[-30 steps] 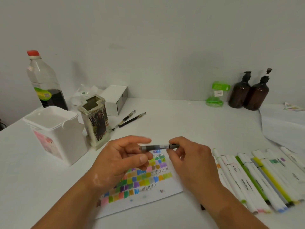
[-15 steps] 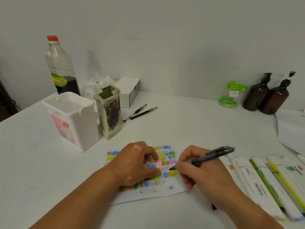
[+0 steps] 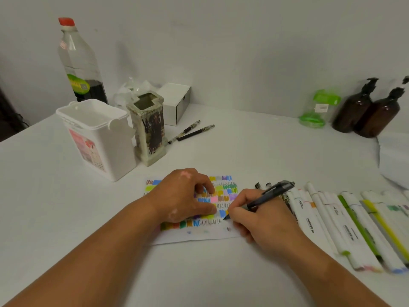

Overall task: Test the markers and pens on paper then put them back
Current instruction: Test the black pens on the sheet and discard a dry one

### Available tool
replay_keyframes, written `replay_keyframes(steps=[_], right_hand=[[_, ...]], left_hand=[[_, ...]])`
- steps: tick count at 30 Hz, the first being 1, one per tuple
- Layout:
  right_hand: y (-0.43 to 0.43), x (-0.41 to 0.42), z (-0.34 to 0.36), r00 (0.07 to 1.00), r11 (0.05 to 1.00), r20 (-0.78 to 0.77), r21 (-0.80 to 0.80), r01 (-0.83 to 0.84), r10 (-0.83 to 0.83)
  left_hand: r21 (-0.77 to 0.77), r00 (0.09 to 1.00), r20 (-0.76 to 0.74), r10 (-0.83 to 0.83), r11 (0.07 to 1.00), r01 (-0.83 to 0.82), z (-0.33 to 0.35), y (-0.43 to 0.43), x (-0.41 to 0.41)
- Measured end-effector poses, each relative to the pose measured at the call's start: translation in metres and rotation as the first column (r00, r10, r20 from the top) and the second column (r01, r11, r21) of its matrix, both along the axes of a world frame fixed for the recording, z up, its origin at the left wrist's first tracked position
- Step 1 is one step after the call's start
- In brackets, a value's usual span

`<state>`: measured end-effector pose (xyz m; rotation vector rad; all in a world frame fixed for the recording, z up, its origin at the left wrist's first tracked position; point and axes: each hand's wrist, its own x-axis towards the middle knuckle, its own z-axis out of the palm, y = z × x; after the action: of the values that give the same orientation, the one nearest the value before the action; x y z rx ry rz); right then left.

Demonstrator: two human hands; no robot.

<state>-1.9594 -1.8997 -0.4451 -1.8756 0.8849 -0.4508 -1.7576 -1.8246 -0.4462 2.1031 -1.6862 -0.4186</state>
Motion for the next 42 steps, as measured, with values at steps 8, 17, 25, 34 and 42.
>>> replay_keyframes(steps=[8,17,25,34,42], right_hand=[[0.000,0.000,0.000,0.999,0.998,-0.048,-0.059,-0.029,0.026],[-0.001,0.000,0.001,0.998,0.995,-0.055,-0.102,0.010,-0.016],[-0.002,-0.001,0.001,0.996,0.994,-0.084,-0.113,0.003,-0.013],[-0.007,-0.004,0.005,0.997,0.987,-0.021,-0.141,0.076,-0.080],[-0.036,-0.019,0.025,0.768,0.852,0.533,0.523,0.031,-0.355]], left_hand=[[0.014,1.000,-0.005,0.003,1.000,-0.003,0.001,-0.001,-0.001],[0.011,1.000,-0.011,0.008,1.000,-0.008,0.000,-0.001,0.000],[0.012,1.000,-0.011,0.007,1.000,-0.007,0.001,-0.001,0.000],[0.028,1.000,-0.021,0.006,1.000,-0.005,0.001,-0.001,0.000],[0.025,1.000,-0.019,-0.001,1.000,0.002,0.000,-0.003,0.002]])
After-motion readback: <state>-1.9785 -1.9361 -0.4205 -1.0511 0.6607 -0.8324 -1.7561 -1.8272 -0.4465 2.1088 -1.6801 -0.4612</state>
